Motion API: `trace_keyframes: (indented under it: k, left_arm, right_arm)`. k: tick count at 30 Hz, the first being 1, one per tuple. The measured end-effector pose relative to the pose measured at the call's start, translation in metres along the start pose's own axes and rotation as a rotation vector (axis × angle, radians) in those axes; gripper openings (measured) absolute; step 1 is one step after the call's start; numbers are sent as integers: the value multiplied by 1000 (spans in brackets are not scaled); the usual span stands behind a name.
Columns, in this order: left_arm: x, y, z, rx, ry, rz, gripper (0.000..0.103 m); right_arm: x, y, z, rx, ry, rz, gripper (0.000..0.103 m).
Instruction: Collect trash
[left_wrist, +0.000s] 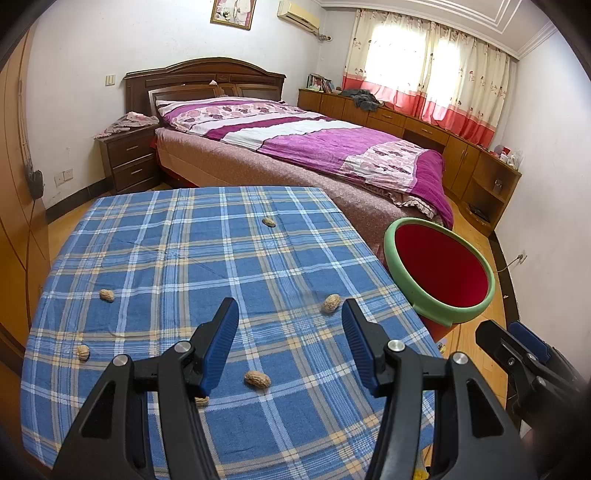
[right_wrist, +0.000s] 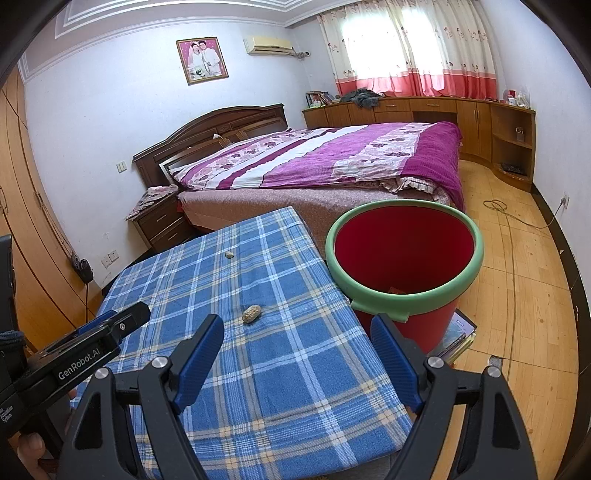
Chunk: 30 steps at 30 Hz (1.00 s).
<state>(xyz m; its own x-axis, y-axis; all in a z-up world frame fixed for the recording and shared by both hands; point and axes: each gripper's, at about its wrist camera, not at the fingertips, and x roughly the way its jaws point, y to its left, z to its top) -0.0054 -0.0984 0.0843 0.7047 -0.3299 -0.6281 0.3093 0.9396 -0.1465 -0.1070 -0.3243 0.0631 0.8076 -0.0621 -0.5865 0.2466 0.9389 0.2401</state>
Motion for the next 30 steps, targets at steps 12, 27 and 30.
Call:
trace_keyframes:
  k: [12,27,30]
  left_arm:
    - [-1,3,1,-2,-2,1,58]
    - [-3,6,5,-3,-9,1,58]
    - [-4,8,8,-6,-10,4,58]
  right_arm:
    - [-1,1,0,-1,-1,0,84]
    - [-1,1,-1,-3,-2,0,84]
    - [0,2,0,-6,-3,-1,84]
